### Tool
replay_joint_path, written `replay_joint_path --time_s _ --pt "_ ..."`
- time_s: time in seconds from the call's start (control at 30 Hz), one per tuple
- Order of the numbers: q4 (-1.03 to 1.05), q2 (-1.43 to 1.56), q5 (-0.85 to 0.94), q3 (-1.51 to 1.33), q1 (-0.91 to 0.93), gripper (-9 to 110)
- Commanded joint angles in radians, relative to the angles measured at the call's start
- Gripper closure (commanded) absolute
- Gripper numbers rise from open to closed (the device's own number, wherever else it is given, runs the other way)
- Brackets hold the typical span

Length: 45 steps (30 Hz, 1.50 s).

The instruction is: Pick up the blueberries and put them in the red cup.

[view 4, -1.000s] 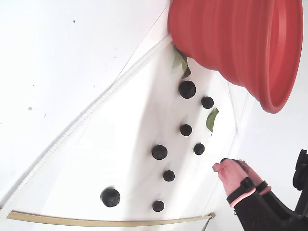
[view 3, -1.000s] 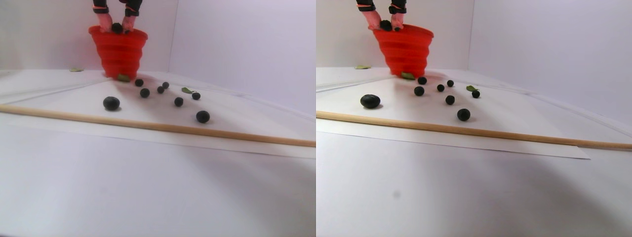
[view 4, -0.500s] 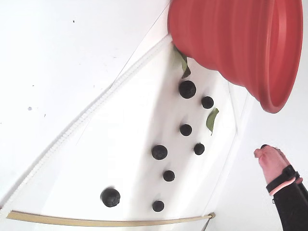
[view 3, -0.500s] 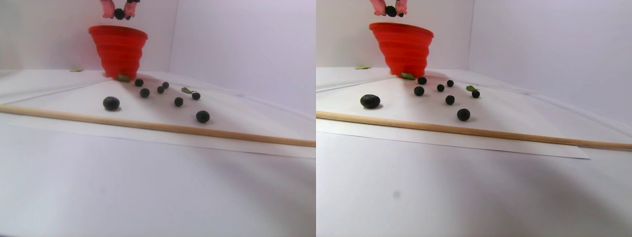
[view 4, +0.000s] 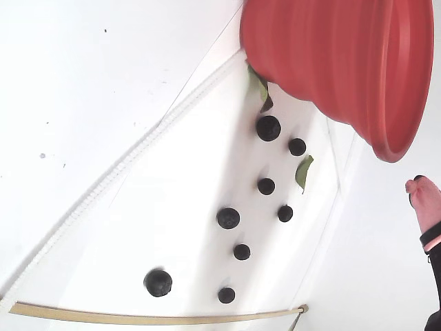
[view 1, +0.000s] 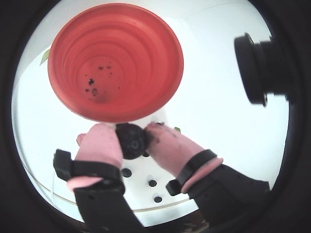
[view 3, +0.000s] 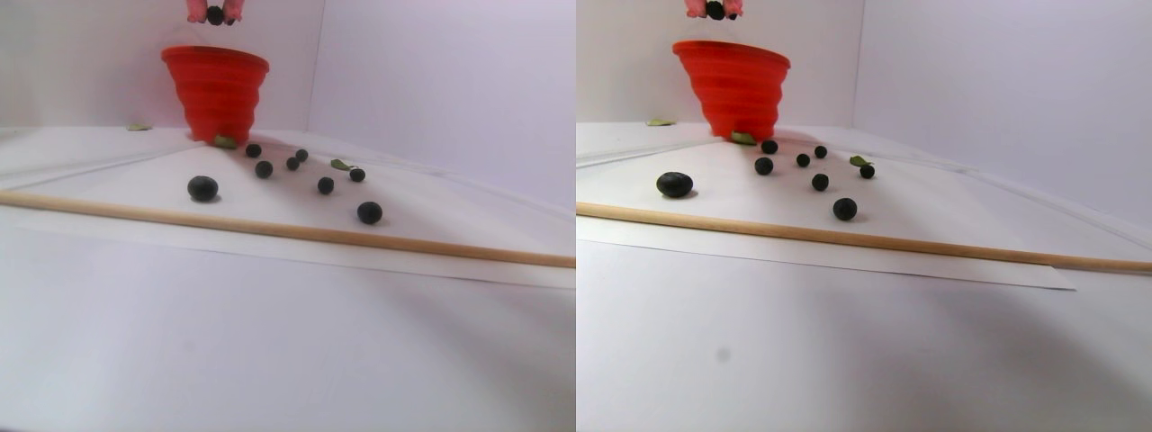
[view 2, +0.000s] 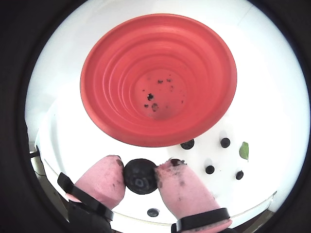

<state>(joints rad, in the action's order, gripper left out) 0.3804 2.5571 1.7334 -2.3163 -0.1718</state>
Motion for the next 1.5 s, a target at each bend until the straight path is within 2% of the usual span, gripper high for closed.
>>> replay_joint_path --time_s 0.0,0.67,0.83,1.47 --pt "-0.081 -0.017 0.011 0.11 -0.005 90" --pt "-0.199 -0.192 -0.014 0.236 -0.006 89" --pt "-0.213 -0.204 -0.028 0.244 -0.003 84" --pt "-0.118 -0.098 -0.032 0.238 0.04 84"
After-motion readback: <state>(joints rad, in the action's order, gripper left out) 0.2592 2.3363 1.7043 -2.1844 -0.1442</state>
